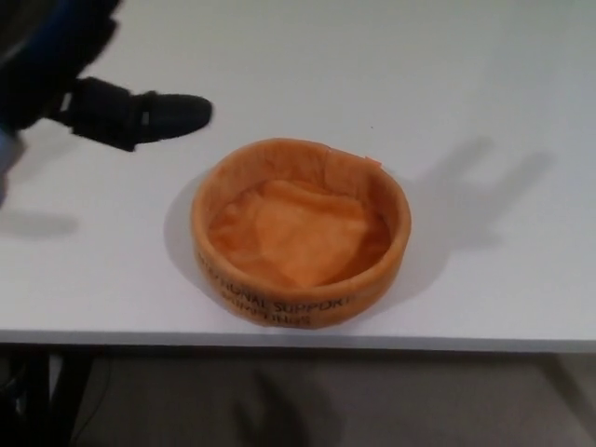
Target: A soft plate is kept in the center of the table close to the robot and the robot uses its left hand to pick up the plate, turns it upside down and places it back on the table
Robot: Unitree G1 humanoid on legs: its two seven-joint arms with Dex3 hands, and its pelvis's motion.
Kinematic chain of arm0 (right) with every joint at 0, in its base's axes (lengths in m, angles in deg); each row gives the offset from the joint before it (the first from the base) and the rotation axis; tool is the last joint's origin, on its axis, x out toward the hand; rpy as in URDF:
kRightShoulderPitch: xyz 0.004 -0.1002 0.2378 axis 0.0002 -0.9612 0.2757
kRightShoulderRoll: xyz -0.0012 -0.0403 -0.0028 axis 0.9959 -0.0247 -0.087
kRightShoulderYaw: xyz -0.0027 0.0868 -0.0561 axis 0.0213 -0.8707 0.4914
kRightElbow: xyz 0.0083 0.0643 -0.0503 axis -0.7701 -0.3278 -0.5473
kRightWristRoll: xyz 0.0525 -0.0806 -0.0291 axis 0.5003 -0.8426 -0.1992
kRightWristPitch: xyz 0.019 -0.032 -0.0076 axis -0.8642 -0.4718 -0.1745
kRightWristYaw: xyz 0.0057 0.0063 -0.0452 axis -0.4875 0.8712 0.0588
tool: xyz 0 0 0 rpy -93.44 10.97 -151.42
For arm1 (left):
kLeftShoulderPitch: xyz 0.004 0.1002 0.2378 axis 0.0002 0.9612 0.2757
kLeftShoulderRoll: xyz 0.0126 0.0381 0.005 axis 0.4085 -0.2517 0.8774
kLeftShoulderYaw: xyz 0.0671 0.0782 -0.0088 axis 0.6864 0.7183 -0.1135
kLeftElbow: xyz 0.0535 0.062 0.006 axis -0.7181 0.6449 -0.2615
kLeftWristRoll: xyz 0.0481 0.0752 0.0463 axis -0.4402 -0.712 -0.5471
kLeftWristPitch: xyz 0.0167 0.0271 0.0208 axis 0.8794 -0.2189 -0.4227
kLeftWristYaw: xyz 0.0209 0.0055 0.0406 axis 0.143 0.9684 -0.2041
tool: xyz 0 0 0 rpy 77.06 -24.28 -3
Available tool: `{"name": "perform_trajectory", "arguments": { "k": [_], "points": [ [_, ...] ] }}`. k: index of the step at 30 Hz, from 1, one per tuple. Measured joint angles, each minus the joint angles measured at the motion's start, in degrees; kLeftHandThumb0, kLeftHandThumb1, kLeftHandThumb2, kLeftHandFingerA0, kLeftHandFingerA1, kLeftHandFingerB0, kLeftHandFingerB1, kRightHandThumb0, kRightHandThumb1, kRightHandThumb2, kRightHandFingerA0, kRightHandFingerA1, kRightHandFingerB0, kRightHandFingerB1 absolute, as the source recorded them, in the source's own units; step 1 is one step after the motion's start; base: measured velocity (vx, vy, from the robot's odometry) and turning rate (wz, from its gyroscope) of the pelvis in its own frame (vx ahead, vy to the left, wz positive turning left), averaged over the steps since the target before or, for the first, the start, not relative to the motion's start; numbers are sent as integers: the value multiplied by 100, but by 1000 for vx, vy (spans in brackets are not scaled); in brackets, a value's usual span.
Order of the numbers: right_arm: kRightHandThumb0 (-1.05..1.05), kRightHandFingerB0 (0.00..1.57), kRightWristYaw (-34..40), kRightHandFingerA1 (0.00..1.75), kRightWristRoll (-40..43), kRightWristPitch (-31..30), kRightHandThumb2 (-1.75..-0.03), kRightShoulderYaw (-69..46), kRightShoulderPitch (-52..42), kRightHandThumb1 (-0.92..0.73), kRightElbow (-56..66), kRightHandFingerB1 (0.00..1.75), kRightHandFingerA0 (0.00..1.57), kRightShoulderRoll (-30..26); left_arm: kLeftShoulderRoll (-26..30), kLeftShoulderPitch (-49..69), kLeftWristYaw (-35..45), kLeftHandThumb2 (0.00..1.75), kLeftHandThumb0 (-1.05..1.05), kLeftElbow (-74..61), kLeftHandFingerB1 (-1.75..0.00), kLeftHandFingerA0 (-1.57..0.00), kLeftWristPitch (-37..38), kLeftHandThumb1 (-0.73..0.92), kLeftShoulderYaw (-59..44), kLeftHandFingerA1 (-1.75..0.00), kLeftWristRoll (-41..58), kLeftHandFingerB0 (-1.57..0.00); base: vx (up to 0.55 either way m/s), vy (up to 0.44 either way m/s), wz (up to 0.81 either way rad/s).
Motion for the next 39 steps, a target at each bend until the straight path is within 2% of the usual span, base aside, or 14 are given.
{"name": "perform_trajectory", "arguments": {
  "k": [2,3,7,9,10,17,18,21,22,23,24,27,28,39],
  "points": [
    [-67,36,-1,36,0,-5,-67,0,6,-86,3,33,48,0,-1,-152,29,60,-100,209,-29,-35,0,63,275,-40,-172,-29,0,0,0],
    [-67,36,-3,36,1,-11,-67,0,8,-86,7,33,48,-1,-1,-227,34,93,-98,339,-39,-33,0,49,431,-47,-287,-25,0,0,0],
    [-67,37,-18,36,10,-39,-67,-1,15,-86,17,33,49,-2,-13,-386,37,91,-95,694,-39,-34,1,48,918,-46,-645,-26,0,0,0],
    [-66,35,-30,36,14,-54,-67,-2,23,-87,18,32,48,-3,-19,-406,38,60,-97,819,-30,-39,1,60,1123,-37,-810,-30,0,0,0],
    [-66,36,-35,36,14,-58,-67,-4,28,-86,18,32,49,-4,-20,-409,40,91,-96,877,-39,-32,2,48,1235,-45,-902,-25,0,0,0],
    [-67,36,-72,37,29,-81,-67,-33,83,-86,13,33,50,-18,-5,-389,132,61,-97,1094,-30,-38,18,64,1861,-37,-1474,-30,0,0,0],
    [-67,36,-75,36,29,-83,-67,-35,83,-85,14,33,50,-18,23,-389,146,93,-97,1136,-40,-33,35,50,1974,-44,-1597,-27,0,0,0],
    [-66,36,-85,36,34,-99,-67,-39,79,-85,16,33,50,-19,124,-382,183,93,-99,1219,-40,-34,111,51,2235,-44,-1879,-29,0,0,0],
    [-66,36,-86,36,35,-104,-67,-39,79,-85,17,33,50,-19,162,-370,200,93,-99,1234,-40,-34,135,51,2297,-44,-1943,-29,0,0,0],
    [-66,36,-87,36,36,-110,-67,-39,79,-86,19,33,50,-19,193,-355,215,61,-100,1245,-30,-40,160,65,2345,-38,-2014,-32,0,0,0],
    [-65,36,-89,36,38,-113,-67,-40,81,-86,19,33,50,-19,219,-339,225,94,-98,1255,-40,-34,188,51,2393,-45,-2091,-28,0,0,0],
    [-65,36,-89,36,41,-117,-67,-46,90,-86,19,33,50,-19,239,-303,238,93,-96,1343,-41,-35,264,50,2525,-45,-2239,-29,0,0,0],
    [-65,36,-89,36,41,-118,-67,-48,90,-86,19,33,50,-19,239,-288,239,62,-99,1381,-31,-41,299,63,2562,-38,-2285,-33,0,0,0],
    [-65,36,-103,36,76,-153,-67,-80,78,-86,19,33,51,-32,92,-127,202,62,-97,1648,-31,-43,467,67,2764,-39,-2599,-32,0,0,0]
  ]
}}
